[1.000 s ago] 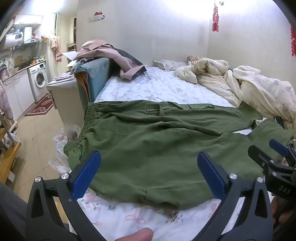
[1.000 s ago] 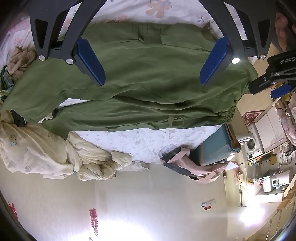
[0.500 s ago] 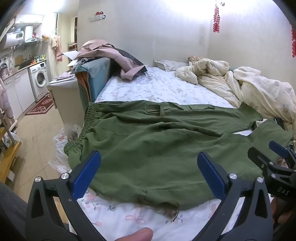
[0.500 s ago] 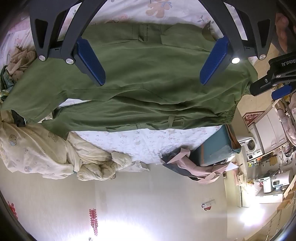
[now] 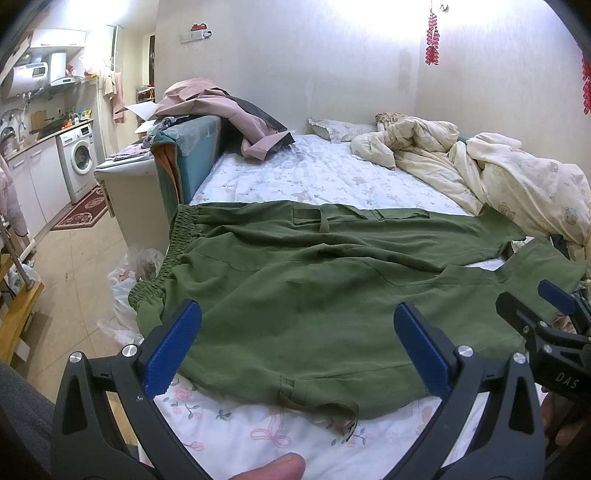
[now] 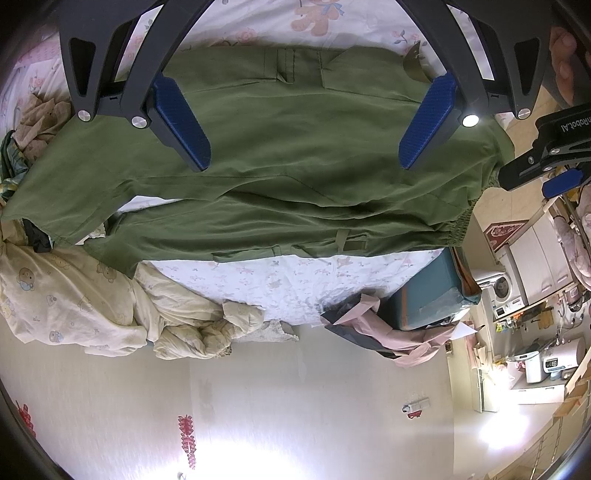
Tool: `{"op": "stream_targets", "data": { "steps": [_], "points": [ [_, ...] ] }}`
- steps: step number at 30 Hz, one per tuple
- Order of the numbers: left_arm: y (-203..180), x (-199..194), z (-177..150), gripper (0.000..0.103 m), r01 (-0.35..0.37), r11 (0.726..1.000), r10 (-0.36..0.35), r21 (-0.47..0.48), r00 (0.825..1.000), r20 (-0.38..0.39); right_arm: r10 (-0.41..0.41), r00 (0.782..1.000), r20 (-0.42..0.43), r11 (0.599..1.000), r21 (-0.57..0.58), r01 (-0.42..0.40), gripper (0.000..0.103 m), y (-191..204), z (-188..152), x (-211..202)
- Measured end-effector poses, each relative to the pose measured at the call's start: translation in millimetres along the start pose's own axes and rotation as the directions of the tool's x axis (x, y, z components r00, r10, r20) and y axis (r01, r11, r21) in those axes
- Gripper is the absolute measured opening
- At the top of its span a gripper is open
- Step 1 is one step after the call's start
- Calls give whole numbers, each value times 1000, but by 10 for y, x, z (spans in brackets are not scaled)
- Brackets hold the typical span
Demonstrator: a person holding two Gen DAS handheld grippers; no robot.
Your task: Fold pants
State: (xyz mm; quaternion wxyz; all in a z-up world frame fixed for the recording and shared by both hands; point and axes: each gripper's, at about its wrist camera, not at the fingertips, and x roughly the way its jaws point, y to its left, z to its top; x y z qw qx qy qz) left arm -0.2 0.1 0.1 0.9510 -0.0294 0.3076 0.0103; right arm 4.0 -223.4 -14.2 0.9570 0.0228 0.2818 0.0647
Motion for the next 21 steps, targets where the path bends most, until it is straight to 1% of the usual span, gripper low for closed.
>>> {"op": "stream_targets", "data": {
  "steps": [10,13,21],
  "points": [
    [1,1,0,103,6,1000,-6,-2,1000,-1,0,1000,0,1000,2,0,103,-2,4,-1],
    [25,14,5,103,-9,1000,9,0,1000,7,-1,1000,-1,1000,1,1,103,-3,5,0],
    [-9,-18,26,103,5,1000,-5,9,1000,11,-3,1000,-1,1000,5,3,103,-30,-3,-8]
  ]
}}
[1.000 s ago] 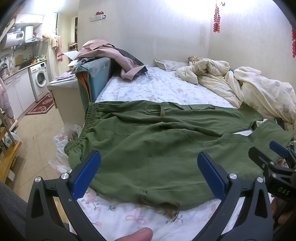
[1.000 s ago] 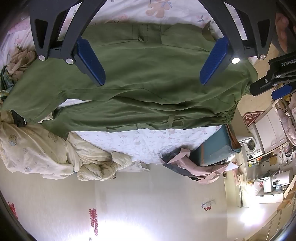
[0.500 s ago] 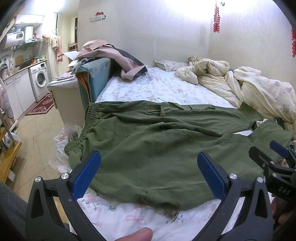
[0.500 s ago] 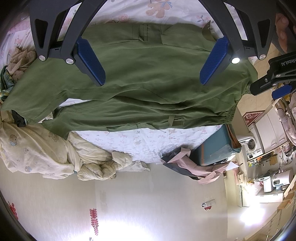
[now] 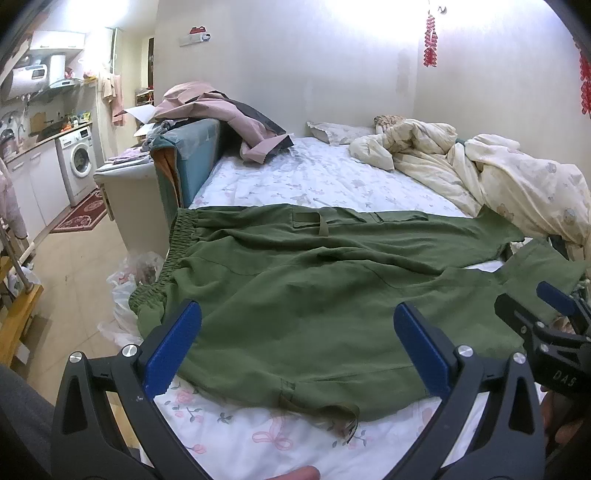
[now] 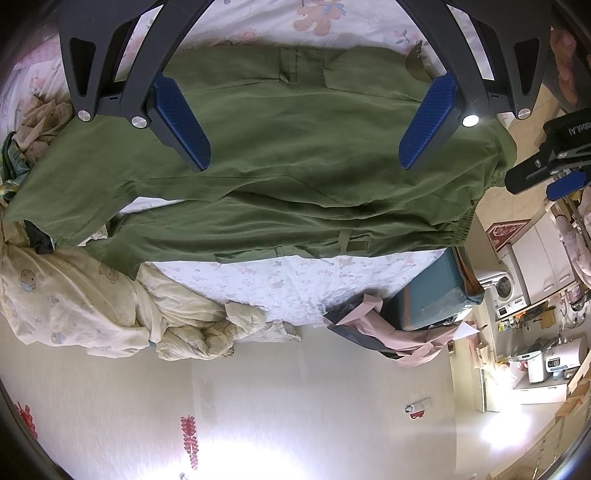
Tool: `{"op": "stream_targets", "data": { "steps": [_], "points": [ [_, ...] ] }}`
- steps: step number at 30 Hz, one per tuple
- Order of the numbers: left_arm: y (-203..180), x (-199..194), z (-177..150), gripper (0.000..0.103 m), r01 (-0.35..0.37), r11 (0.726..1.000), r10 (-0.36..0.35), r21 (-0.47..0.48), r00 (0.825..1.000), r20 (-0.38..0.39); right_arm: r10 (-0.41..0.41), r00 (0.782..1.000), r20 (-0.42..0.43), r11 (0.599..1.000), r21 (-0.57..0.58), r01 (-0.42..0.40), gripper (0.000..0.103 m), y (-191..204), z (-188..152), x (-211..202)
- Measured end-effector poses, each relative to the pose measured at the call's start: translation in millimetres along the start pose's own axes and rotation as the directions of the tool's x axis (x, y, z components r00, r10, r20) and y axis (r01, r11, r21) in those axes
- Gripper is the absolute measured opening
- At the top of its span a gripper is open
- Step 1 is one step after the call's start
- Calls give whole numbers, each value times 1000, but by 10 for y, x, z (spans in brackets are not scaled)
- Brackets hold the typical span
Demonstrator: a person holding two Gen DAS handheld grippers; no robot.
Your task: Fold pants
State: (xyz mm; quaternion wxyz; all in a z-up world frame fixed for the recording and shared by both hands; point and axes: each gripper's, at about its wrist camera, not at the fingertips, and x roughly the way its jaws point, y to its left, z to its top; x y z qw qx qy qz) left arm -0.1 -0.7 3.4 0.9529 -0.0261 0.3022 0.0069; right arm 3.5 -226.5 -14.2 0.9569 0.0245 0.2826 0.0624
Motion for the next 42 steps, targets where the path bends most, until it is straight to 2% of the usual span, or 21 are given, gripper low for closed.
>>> {"op": "stream_targets", "data": {
  "steps": [22,42],
  "points": [
    [-3,-8,-9,103,-4,1000,4,0,1000,4,-5,1000,11,1000,-1,5,103,2,30,-43],
    [52,9,-6,103,-12,1000,12,-15,1000,-11,-11,1000,-15,1000,3,11,103,-11,0,20]
  ]
}}
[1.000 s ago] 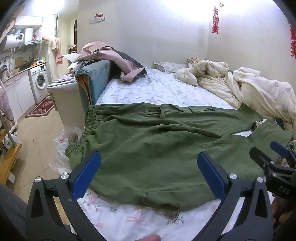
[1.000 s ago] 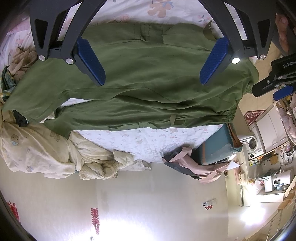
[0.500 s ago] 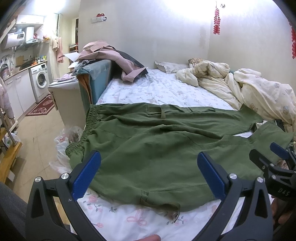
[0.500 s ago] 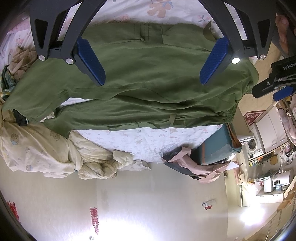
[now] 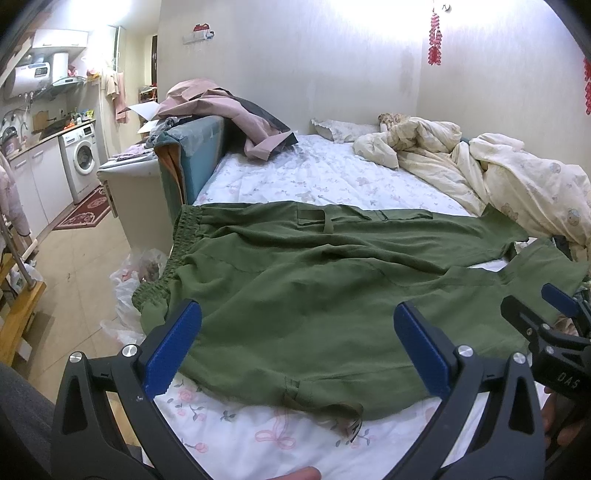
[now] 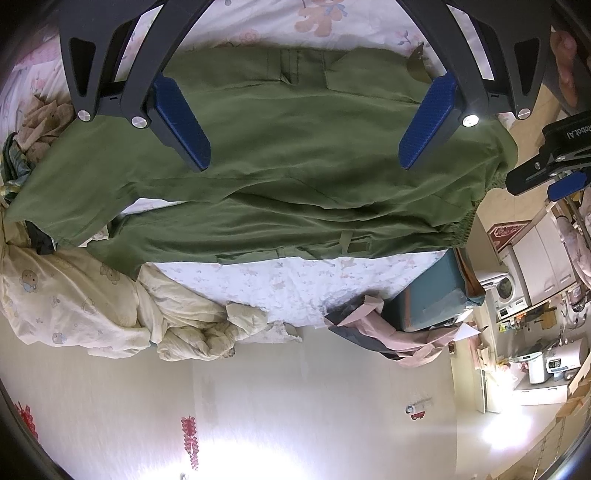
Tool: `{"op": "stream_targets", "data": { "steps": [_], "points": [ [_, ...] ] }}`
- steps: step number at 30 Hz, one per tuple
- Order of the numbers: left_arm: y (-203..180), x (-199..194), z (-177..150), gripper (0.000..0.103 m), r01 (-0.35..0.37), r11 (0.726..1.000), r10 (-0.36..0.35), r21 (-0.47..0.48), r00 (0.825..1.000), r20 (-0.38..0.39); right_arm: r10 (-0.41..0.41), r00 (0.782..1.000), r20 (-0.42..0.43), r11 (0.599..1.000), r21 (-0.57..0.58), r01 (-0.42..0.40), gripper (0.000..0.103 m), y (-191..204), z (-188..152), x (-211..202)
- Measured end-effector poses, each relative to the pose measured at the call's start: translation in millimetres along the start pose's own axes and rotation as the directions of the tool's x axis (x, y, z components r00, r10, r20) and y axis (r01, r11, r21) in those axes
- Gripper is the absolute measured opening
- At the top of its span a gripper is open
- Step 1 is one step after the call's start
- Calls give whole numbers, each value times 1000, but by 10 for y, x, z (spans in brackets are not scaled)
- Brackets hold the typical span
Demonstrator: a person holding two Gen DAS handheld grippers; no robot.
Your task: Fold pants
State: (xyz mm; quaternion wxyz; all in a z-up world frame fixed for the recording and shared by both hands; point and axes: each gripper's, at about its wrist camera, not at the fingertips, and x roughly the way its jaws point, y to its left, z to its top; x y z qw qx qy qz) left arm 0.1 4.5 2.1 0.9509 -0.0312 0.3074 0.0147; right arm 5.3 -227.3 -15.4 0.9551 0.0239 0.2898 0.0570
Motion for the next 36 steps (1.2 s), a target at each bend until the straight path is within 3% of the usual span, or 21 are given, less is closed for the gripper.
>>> {"op": "stream_targets", "data": {
  "steps": [4,7,9,11,12,15,16,17,18,19,21,23,24,25,28,29,31,32,35,36],
  "points": [
    [51,20,-7,103,-29,999,29,-12,999,-25,4,996,-93,996,93,5,103,-269,-2,91],
    [93,90,4,103,-35,999,33,-30,998,-57,-40,980,-195,964,250,90,103,-745,-76,163],
    [97,138,14,103,-40,999,37,-37,996,-77,-92,954,-287,915,354,194,103,-1114,-196,253],
    [111,181,13,103,-38,999,35,-37,995,-94,-180,898,-401,840,413,353,103,-1517,-344,336],
    [112,191,17,103,-38,999,35,-34,995,-98,-217,871,-440,779,460,426,100,-1787,-425,346],
    [149,247,24,103,-58,998,56,-14,993,-108,-308,819,-484,650,521,553,90,-2263,-509,283],
    [199,289,22,103,-70,997,67,-18,990,-122,-316,820,-477,612,559,560,89,-2412,-519,254],
    [276,335,17,103,-76,996,70,-38,987,-145,-299,830,-470,598,586,547,89,-2516,-514,267],
    [384,398,16,103,-85,993,70,-78,982,-177,-271,847,-457,604,604,520,87,-2574,-501,298],
    [478,457,22,103,-100,989,76,-113,976,-203,-216,877,-429,624,630,462,80,-2629,-481,359],
    [879,663,46,103,-196,957,129,-215,948,-292,-186,885,-426,638,633,439,70,-2695,-472,463],
    [1277,846,55,102,-280,905,156,-320,919,-363,-164,896,-413,611,671,420,50,-2751,-527,506],
    [1523,947,47,102,-337,864,176,-373,899,-402,-138,907,-398,600,695,396,20,-2760,-544,522],
    [1754,1030,30,101,-391,822,202,-414,880,-429,-129,913,-386,592,709,383,8,-2758,-566,509],
    [2302,1265,-136,101,-471,722,207,-507,846,-492,-131,938,-319,602,726,331,2,-2733,-456,425],
    [2410,1309,-218,101,-484,690,199,-538,841,-502,-136,946,-293,614,724,313,2,-2724,-381,414],
    [2512,1375,-326,96,-462,646,147,-607,856,-495,-157,957,-243,643,711,286,1,-2664,-262,336],
    [2512,1427,-357,94,-446,635,118,-630,862,-492,-161,961,-223,645,714,273,1,-2644,-237,293],
    [2345,1615,-365,78,-424,682,87,-596,856,-509,-170,970,-176,648,722,244,1,-2625,-165,215],
    [2261,1652,-370,67,-387,695,51,-606,867,-495,-170,971,-171,649,722,241,1,-2623,-164,195]
  ]
}}
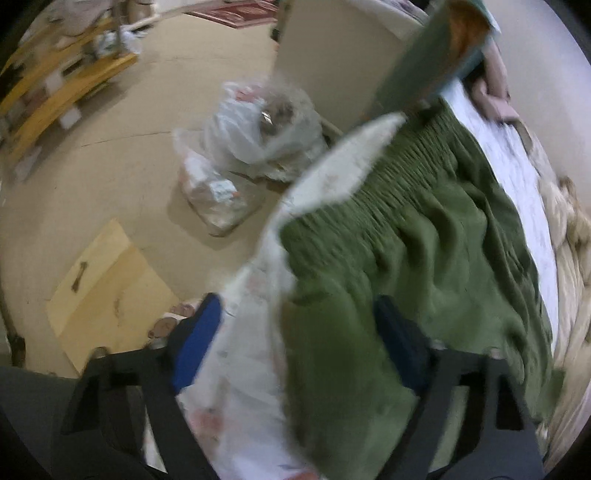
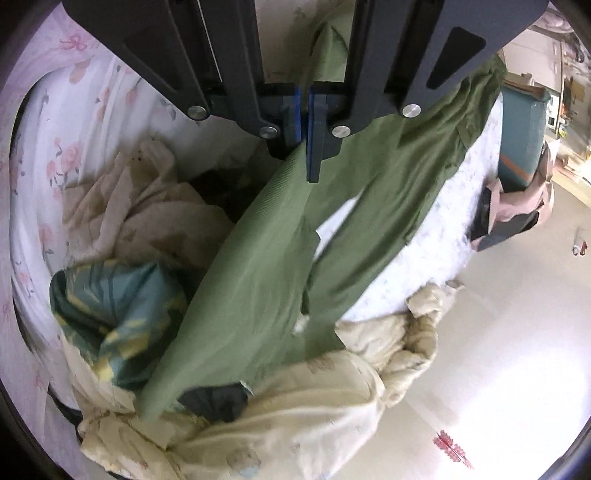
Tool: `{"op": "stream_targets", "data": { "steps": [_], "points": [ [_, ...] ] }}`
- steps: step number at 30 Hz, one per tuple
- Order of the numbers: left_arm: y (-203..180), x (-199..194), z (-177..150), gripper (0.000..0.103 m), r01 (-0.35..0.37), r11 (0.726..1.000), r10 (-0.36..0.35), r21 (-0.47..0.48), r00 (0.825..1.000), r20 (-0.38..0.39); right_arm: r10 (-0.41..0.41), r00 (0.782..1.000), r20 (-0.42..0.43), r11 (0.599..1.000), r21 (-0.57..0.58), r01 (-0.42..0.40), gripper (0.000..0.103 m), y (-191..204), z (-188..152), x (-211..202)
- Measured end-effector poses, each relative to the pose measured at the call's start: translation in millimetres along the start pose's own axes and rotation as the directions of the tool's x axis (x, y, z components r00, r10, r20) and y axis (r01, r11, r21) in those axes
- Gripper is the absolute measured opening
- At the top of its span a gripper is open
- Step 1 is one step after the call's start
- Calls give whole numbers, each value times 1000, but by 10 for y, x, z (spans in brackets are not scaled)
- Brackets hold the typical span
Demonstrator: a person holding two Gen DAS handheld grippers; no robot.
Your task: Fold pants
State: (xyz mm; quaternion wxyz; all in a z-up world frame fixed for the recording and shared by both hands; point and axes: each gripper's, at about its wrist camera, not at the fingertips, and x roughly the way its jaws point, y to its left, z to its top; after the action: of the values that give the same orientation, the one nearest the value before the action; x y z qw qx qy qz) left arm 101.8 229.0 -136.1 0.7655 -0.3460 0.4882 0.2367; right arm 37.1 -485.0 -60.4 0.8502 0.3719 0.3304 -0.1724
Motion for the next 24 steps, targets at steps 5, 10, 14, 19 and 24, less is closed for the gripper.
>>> {"op": "stream_targets", "data": {
  "steps": [5,10,14,19,24],
  "points": [
    [-214,-63,-136,3,-13,995,16,100,1000,-20,20,1000,22,1000,11,-21,1,30,99,-67],
    [-317,-449,12,3,51,996,-48,79,998,-28,65,995,81,997,38,-68,1,176,391,-193],
    [-420,-701,238,2,120,992,-119,24,992,-36,84,988,129,994,58,-92,1,397,718,-162],
    [-786,-909,606,2,167,984,-169,59,985,26,80,991,108,997,-6,-80,1,851,1115,229],
    [-1459,-709,1170,2,85,981,-99,174,992,77,7,1000,16,984,-180,-4,1,1520,1596,1186]
  ]
}}
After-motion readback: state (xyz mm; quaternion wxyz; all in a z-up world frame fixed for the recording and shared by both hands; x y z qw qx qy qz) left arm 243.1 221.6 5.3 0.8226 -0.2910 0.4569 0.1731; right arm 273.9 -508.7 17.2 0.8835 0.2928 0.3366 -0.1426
